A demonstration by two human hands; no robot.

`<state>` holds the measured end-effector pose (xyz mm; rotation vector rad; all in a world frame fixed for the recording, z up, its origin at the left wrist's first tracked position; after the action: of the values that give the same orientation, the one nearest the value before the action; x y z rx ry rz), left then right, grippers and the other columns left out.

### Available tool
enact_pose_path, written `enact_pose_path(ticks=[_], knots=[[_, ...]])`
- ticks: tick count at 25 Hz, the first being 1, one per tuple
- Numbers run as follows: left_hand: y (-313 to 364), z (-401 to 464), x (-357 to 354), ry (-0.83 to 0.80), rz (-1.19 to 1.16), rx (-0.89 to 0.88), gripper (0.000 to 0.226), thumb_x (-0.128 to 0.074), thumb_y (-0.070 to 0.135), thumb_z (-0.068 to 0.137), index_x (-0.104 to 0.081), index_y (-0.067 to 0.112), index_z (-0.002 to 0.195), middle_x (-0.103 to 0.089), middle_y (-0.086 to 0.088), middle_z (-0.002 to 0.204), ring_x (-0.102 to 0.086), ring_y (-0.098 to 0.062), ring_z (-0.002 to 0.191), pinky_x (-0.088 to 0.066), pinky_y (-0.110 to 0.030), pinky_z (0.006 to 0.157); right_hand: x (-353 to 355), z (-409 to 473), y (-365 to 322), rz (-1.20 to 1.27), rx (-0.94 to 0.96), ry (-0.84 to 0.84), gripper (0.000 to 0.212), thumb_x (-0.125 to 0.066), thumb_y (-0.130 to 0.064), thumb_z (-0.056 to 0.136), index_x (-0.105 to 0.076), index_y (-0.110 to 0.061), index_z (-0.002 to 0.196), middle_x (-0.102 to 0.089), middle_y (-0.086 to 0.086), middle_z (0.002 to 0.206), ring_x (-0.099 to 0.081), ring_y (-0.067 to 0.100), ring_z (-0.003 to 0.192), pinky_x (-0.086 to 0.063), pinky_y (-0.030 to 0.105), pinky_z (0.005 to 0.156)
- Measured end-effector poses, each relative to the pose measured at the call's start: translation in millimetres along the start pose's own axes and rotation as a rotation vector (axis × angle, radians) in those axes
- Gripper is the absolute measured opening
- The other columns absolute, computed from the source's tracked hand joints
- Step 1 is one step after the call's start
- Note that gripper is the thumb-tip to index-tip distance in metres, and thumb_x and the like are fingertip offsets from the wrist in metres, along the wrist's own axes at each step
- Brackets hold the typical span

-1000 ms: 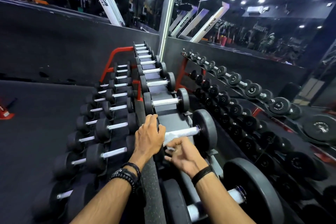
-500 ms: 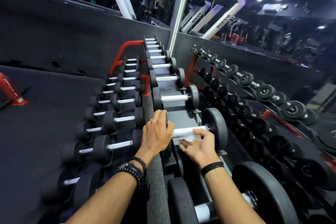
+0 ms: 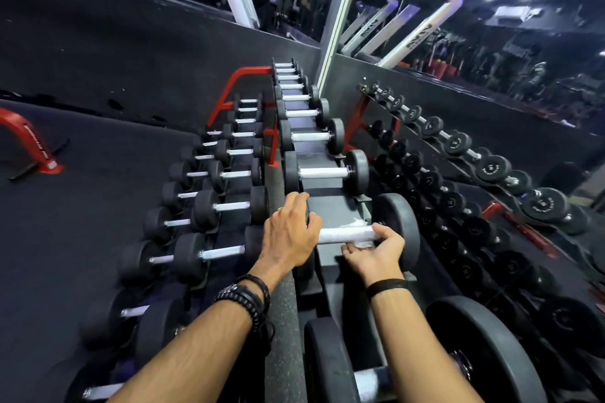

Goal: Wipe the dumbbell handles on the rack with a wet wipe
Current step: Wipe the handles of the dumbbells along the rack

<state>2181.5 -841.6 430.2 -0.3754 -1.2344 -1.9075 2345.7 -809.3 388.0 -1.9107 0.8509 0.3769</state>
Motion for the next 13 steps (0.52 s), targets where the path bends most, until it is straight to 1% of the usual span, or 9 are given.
enact_pose_path(ticks=[1, 3, 4, 5, 7, 9, 11, 12, 13], knots=[[0, 1, -1, 0.005, -0.006, 0.001, 0.046, -0.037, 0.035, 0.089, -0.053, 0.012, 0.126, -0.054, -0.005, 0.125, -0.062, -0.033, 0.092, -0.049, -0.042, 0.075, 3, 3, -4, 0.000, 0.013, -0.002, 0.027, -0.049, -0.022, 0.079, -0.055, -0.014, 0.104, -0.061, 0.010, 0.111, -0.055, 0.027, 0.095, -0.040, 0.033, 0.088], [-3, 2, -2, 0.010, -0.006, 0.010, 0.045, -0.039, 0.034, 0.090, -0.053, 0.012, 0.127, -0.054, -0.005, 0.126, -0.062, -0.033, 0.094, -0.048, -0.040, 0.076, -2, 5, 14, -0.116, -0.041, -0.089, 0.020, -0.051, -0.024, 0.080, -0.057, -0.013, 0.096, -0.062, 0.008, 0.098, -0.057, 0.023, 0.085, -0.035, 0.031, 0.072], [-4, 2, -3, 0.009, -0.003, 0.020, 0.046, -0.039, 0.034, 0.091, -0.052, 0.012, 0.129, -0.054, -0.006, 0.128, -0.062, -0.033, 0.096, -0.046, -0.040, 0.076, -6, 4, 27, -0.172, -0.084, -0.139, 0.017, -0.052, -0.024, 0.081, -0.058, -0.012, 0.093, -0.061, 0.008, 0.092, -0.058, 0.022, 0.081, -0.036, 0.032, 0.072], [-5, 1, -2, 0.011, 0.000, 0.028, 0.046, -0.041, 0.033, 0.092, -0.052, 0.011, 0.130, -0.054, -0.006, 0.130, -0.062, -0.033, 0.098, -0.045, -0.040, 0.077, -11, 0, 38, -0.200, -0.123, -0.169, 0.016, -0.054, -0.023, 0.082, -0.059, -0.011, 0.092, -0.061, 0.008, 0.088, -0.058, 0.023, 0.081, -0.040, 0.036, 0.078], [-2, 0, 0, 0.008, -0.004, 0.029, 0.041, -0.045, 0.030, 0.094, -0.052, 0.012, 0.130, -0.054, -0.006, 0.130, -0.061, -0.034, 0.098, -0.045, -0.040, 0.077, -13, -6, 37, -0.155, -0.159, -0.166, 0.015, -0.056, -0.021, 0.084, -0.059, -0.008, 0.091, -0.062, 0.011, 0.089, -0.059, 0.028, 0.084, -0.042, 0.041, 0.090], [1, 0, 0, -0.007, -0.009, 0.006, 0.037, -0.045, 0.029, 0.094, -0.052, 0.012, 0.126, -0.054, -0.006, 0.126, -0.061, -0.034, 0.094, -0.045, -0.040, 0.076, -7, 0, 15, -0.021, -0.100, -0.113, 0.017, -0.055, -0.022, 0.084, -0.060, -0.007, 0.090, -0.063, 0.016, 0.096, -0.060, 0.032, 0.086, -0.044, 0.041, 0.088], [0, 0, 1, 0.001, -0.010, 0.006, 0.034, -0.045, 0.028, 0.094, -0.053, 0.011, 0.123, -0.055, -0.006, 0.122, -0.061, -0.034, 0.091, -0.048, -0.041, 0.074, 0, 9, 1, 0.063, -0.024, -0.077, 0.018, -0.058, -0.025, 0.081, -0.061, -0.011, 0.092, -0.064, 0.017, 0.108, -0.061, 0.029, 0.090, -0.045, 0.039, 0.092], [-2, 1, 0, 0.009, -0.010, 0.013, 0.035, -0.045, 0.028, 0.094, -0.053, 0.011, 0.123, -0.055, -0.006, 0.123, -0.061, -0.035, 0.092, -0.048, -0.042, 0.074, 0, 13, 2, 0.018, -0.008, -0.082, 0.019, -0.058, -0.030, 0.084, -0.061, -0.013, 0.094, -0.063, 0.015, 0.110, -0.061, 0.027, 0.090, -0.045, 0.037, 0.090], [-4, 2, 0, 0.014, -0.007, 0.023, 0.037, -0.045, 0.029, 0.093, -0.053, 0.012, 0.124, -0.055, -0.007, 0.124, -0.061, -0.035, 0.094, -0.048, -0.042, 0.075, -4, 16, 11, -0.047, -0.020, -0.104, 0.021, -0.057, -0.035, 0.087, -0.061, -0.015, 0.096, -0.064, 0.013, 0.106, -0.060, 0.025, 0.088, -0.046, 0.036, 0.085]])
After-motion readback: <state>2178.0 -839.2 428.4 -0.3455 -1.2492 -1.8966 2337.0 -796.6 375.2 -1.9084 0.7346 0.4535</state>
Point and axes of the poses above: each hand's wrist, its own z-axis towards the middle knuckle, its own x-axis out of the back of the hand, y = z × x, the point moved 6 cm from there along z, towards the middle knuckle
